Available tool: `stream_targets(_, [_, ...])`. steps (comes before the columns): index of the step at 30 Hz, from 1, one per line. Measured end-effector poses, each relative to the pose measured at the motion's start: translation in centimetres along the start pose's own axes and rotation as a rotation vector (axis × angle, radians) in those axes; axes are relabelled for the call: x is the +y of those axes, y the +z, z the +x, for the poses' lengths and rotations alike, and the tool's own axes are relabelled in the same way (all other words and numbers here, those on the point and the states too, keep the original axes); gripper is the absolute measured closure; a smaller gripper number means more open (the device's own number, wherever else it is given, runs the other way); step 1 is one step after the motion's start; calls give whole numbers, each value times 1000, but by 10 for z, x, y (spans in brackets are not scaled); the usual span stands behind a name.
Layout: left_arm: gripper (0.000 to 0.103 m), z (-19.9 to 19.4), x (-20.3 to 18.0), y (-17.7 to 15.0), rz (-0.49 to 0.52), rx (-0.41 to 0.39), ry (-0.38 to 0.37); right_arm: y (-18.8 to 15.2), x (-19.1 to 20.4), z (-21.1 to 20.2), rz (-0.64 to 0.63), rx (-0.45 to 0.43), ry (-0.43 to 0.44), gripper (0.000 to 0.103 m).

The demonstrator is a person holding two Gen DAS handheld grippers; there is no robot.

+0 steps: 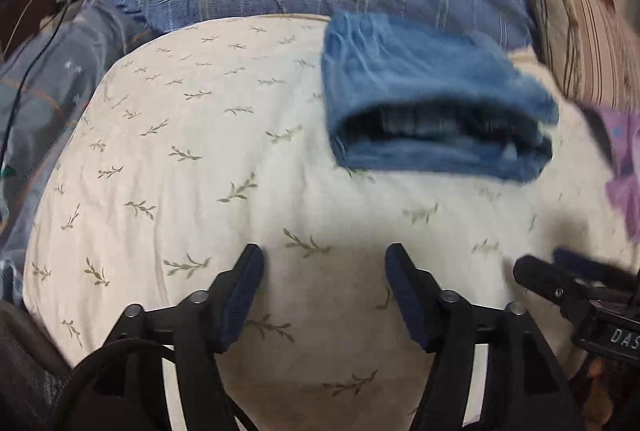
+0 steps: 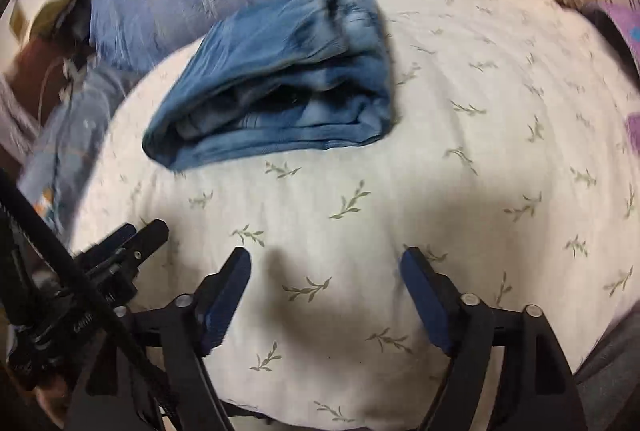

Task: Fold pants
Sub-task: 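Release the folded jeans and pull both grippers back from them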

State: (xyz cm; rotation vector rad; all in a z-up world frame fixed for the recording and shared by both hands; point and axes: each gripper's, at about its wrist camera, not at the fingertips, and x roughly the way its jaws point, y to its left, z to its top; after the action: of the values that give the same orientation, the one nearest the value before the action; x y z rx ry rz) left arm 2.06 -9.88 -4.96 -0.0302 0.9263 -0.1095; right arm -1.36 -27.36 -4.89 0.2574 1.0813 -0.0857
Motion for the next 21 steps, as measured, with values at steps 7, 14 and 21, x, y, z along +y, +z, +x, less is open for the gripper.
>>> stream_targets(7, [34, 1, -3, -1, 19, -12, 3, 0, 8, 1, -39, 0, -47, 17])
stream_targets(14, [34, 1, 3, -1, 9, 7, 3, 3, 5, -3, -20, -27, -70, 15])
stream_targets(21, [30, 3, 1, 3, 21, 36, -2, -1, 3, -1, -18, -9, -72, 15])
